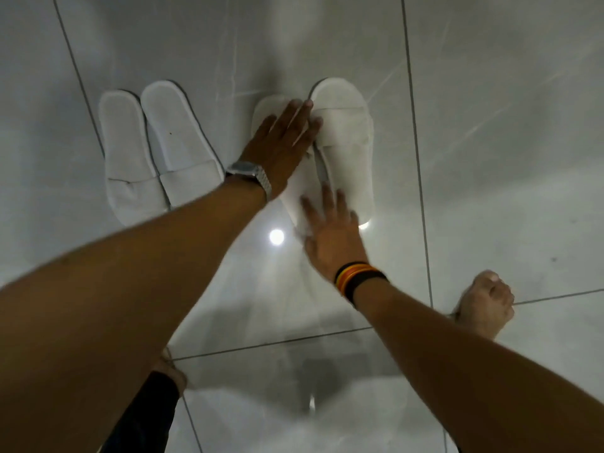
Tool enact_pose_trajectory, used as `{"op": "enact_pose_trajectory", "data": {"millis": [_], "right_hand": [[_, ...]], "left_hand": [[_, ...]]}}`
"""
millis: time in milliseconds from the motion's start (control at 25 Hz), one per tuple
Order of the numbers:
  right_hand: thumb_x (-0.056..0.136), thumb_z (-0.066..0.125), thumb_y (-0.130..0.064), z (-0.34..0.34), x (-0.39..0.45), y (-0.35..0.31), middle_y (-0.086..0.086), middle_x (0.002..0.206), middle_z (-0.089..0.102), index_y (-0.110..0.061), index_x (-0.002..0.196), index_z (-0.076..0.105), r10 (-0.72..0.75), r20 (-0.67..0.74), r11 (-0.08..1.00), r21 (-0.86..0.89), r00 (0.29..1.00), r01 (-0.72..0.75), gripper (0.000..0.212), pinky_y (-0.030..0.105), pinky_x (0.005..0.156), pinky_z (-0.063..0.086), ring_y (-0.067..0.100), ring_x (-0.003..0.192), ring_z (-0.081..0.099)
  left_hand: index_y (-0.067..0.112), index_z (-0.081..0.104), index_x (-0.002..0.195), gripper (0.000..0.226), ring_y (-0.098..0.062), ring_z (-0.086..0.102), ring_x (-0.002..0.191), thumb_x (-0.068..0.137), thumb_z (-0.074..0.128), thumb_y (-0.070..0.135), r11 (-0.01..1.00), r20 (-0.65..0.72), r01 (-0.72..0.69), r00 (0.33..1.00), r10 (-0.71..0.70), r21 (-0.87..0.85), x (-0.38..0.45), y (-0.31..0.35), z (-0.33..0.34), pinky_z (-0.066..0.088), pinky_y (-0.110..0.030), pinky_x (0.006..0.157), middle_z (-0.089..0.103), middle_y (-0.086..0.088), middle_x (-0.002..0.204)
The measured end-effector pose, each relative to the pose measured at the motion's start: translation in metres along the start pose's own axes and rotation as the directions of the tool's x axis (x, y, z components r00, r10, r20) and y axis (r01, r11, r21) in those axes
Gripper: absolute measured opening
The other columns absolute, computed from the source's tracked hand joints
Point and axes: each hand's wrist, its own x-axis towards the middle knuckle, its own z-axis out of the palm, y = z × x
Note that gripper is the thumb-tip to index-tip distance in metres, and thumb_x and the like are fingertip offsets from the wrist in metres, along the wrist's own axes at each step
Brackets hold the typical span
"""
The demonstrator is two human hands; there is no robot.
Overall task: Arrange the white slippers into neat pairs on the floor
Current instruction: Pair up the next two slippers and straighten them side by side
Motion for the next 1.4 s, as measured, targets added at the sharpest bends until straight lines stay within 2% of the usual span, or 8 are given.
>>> {"op": "enact_pose_trajectory", "data": {"millis": [160,400,600,720,840,1080,1280,1400], "right_hand": [[0.099,0.048,-0.037,0.032,-0.006,-0.008,0.015,0.169,-0.012,-0.030,0.160,0.014,0.020,0.060,0.996,-0.086,0.998,-0.015,0.071,0.066,0.121,0.015,0.040,0.156,-0.006],[0.102,0.038,-0.023,-0.010,0.001,0.092,0.008,0.171,-0.006,-0.030,0.161,0.013,-0.182,0.096,0.915,-0.349,0.979,0.204,0.065,0.062,0.122,0.010,0.032,0.158,-0.001],[0.098,0.044,-0.021,-0.071,0.031,0.147,0.007,0.170,-0.012,-0.036,0.160,0.012,-0.033,0.048,0.897,-0.439,0.998,0.050,0.072,0.065,0.122,0.007,0.032,0.158,-0.008],[0.100,0.044,-0.029,-0.072,0.044,0.117,0.006,0.170,-0.015,-0.033,0.161,0.009,0.107,-0.019,0.959,-0.263,0.994,-0.108,0.070,0.064,0.123,0.007,0.031,0.157,-0.009],[0.099,0.043,-0.032,-0.040,0.015,0.072,0.011,0.171,-0.003,-0.024,0.162,0.006,0.278,-0.122,0.961,0.041,0.953,-0.275,0.073,0.063,0.120,0.023,0.033,0.157,0.003],[0.101,0.045,-0.036,0.026,-0.048,0.030,0.012,0.170,0.005,-0.009,0.160,0.015,0.418,0.050,0.875,0.246,0.907,-0.417,0.072,0.049,0.126,0.021,0.034,0.157,0.007],[0.096,0.048,-0.015,-0.017,-0.009,0.063,0.006,0.165,0.030,-0.015,0.156,0.034,0.239,-0.170,0.895,0.420,0.956,-0.149,0.062,0.036,0.119,0.037,0.027,0.146,0.039],[0.095,0.049,-0.018,-0.033,-0.012,0.088,0.004,0.162,0.035,-0.019,0.149,0.044,0.241,-0.269,0.925,0.354,0.933,-0.137,0.054,0.036,0.113,0.042,0.024,0.145,0.040]], "left_hand": [[0.025,-0.009,0.161,0.094,-0.029,-0.005,0.157,0.092,0.049,-0.002,0.955,0.253,-0.197,0.957,0.138,0.224,0.030,-0.020,-0.008,0.011,-0.048,0.126,-0.016,-0.003,0.169],[0.018,0.002,0.162,0.082,-0.047,0.013,0.150,0.098,0.053,0.028,0.969,0.232,0.248,0.942,-0.244,0.011,-0.005,0.036,0.009,0.014,-0.055,0.123,-0.002,-0.012,0.170],[0.004,0.033,0.152,0.070,-0.043,0.038,0.131,0.092,0.049,0.037,0.921,0.213,0.387,0.904,-0.370,-0.045,-0.026,0.093,0.019,0.029,-0.050,0.110,0.044,-0.019,0.145],[0.007,0.052,0.136,0.054,-0.039,0.043,0.124,0.091,0.047,0.036,0.941,0.185,0.329,0.932,-0.311,-0.075,-0.026,0.107,0.019,0.035,-0.047,0.100,0.055,-0.016,0.132],[0.010,0.042,0.147,0.059,-0.039,0.042,0.128,0.092,0.047,0.032,0.932,0.094,0.325,0.945,-0.314,-0.161,-0.033,0.095,0.021,0.038,-0.048,0.101,0.047,-0.017,0.142],[0.010,-0.001,0.161,0.079,-0.028,-0.007,0.157,0.101,0.045,0.034,0.876,0.310,0.337,0.922,-0.233,-0.345,-0.047,0.071,0.051,0.020,-0.045,0.125,-0.019,-0.009,0.168],[0.020,0.034,0.151,0.058,-0.026,0.033,0.149,0.099,0.047,0.040,0.909,0.186,0.221,0.969,-0.163,-0.354,-0.061,0.049,0.059,0.053,-0.040,0.091,-0.006,0.007,0.170],[0.022,0.039,0.146,0.051,-0.027,0.050,0.136,0.099,0.045,0.042,0.906,0.144,0.228,0.971,-0.188,-0.357,-0.062,0.044,0.051,0.050,-0.035,0.075,-0.003,0.010,0.170]]}}
